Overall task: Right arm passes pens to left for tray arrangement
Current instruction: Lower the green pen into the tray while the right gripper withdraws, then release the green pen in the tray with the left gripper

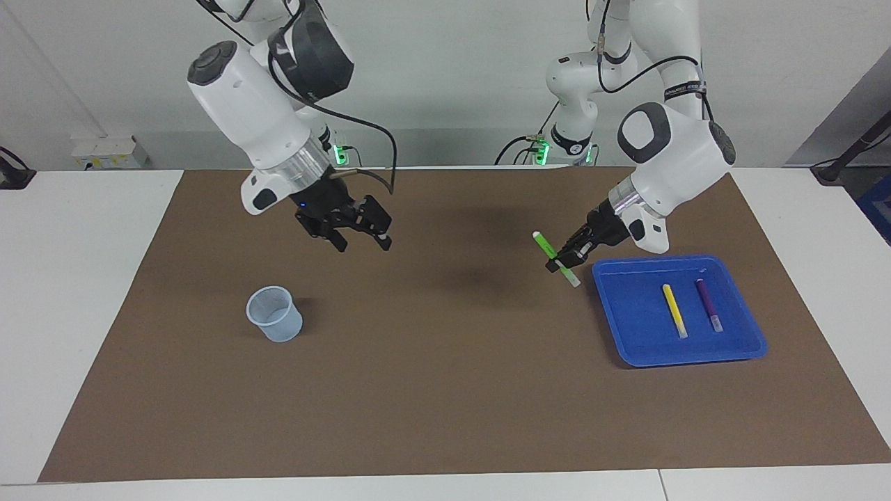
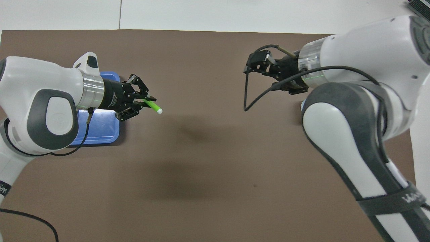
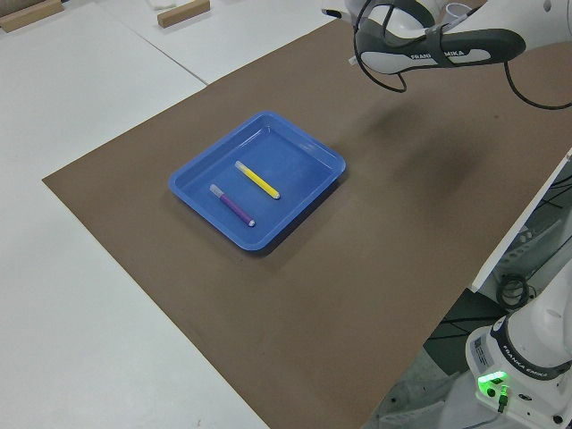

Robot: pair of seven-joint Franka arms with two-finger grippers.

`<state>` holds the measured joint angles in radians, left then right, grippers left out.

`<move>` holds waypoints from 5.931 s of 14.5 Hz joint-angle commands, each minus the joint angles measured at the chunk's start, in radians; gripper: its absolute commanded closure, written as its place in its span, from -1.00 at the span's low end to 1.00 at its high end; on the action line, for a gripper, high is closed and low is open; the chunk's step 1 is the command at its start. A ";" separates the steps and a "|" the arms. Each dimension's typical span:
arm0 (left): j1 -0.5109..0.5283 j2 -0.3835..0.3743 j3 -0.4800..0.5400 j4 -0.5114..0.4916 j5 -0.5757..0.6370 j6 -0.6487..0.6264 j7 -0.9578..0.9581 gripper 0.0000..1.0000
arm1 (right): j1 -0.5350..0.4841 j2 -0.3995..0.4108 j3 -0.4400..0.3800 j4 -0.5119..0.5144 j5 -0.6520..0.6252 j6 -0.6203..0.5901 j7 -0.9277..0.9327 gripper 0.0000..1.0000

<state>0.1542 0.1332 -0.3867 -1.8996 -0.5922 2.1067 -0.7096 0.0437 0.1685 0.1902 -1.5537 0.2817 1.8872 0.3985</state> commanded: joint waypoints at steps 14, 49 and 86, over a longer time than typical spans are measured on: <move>0.162 0.040 0.014 -0.015 0.635 0.079 0.694 1.00 | -0.240 -0.116 0.017 -0.034 -0.222 -0.269 -0.302 -1.00; 0.166 0.189 0.014 -0.145 0.721 0.352 0.673 1.00 | -0.229 -0.116 0.017 -0.032 -0.220 -0.272 -0.305 -1.00; 0.174 0.092 0.009 0.046 0.707 0.141 0.657 -1.00 | -0.229 -0.116 0.017 -0.032 -0.220 -0.272 -0.306 -1.00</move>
<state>0.3246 0.2516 -0.3735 -1.9057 0.1084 2.3623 -0.0373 -0.1760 0.0749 0.2001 -1.5593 0.0693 1.6070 0.1012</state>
